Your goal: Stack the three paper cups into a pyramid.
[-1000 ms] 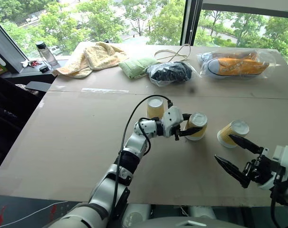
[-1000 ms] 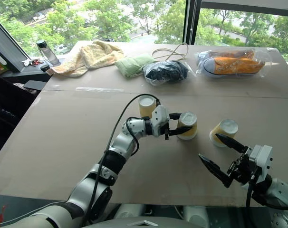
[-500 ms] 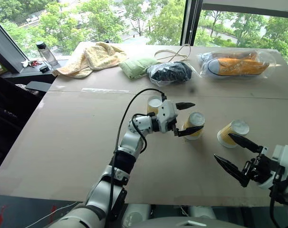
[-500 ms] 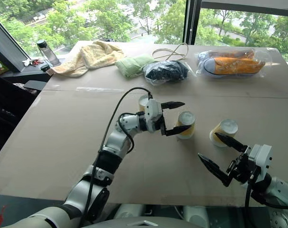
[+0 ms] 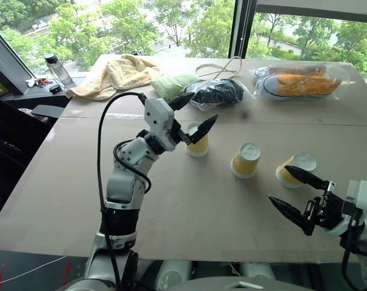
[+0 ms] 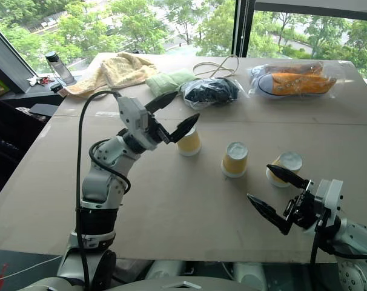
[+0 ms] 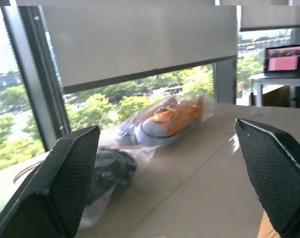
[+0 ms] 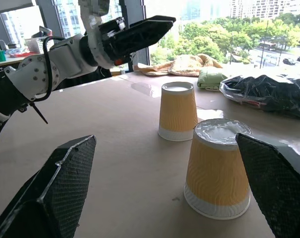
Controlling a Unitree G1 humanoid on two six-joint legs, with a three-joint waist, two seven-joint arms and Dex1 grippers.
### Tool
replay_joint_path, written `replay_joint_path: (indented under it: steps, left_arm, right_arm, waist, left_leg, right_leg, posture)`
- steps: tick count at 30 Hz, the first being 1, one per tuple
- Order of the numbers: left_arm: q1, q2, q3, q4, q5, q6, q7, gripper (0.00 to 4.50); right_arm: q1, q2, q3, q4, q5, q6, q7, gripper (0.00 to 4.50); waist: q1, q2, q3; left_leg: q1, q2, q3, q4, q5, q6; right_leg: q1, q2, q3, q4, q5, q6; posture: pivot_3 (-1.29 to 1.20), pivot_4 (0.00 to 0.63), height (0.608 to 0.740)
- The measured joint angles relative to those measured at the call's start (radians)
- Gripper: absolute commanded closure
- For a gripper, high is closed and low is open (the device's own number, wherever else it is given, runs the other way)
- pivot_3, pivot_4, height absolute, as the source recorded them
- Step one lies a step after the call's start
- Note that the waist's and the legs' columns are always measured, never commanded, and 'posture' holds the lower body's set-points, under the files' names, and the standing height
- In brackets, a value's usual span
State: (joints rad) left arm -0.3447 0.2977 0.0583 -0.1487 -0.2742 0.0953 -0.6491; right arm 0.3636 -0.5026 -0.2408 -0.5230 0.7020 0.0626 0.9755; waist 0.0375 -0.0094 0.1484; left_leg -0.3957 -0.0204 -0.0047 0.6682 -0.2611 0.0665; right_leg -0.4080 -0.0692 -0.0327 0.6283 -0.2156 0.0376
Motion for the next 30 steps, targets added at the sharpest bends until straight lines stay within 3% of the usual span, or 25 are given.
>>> replay_joint_path:
  steps: [8,30]
  left_arm:
    - [0.087,-0.003,-0.029,0.071,0.058,-0.053,0.046,0.03]
    - [-0.071,-0.058,-0.097,0.431,0.067,-0.155,-0.07,0.03]
  right_arm:
    - [-0.027,-0.002,0.019,0.002,-0.009,0.001,-0.005,0.0]
    - [0.009,0.001,0.008,0.015,-0.089,-0.025,-0.074,0.0]
  waist:
    - [0.006,0.0,0.0]
    - [0.001,0.0,0.0]
  left_leg:
    - [-0.001,-0.001,0.0,0.0,0.0,0.0]
    - [-0.001,-0.001,0.0,0.0,0.0,0.0]
  right_leg:
    - [0.0,-0.001,-0.001,0.0,0.0,0.0]
    - [0.0,0.0,-0.001,0.0,0.0,0.0]
  posture:
    - [0.0,0.15,0.74]
    - [0.0,0.15,0.74]
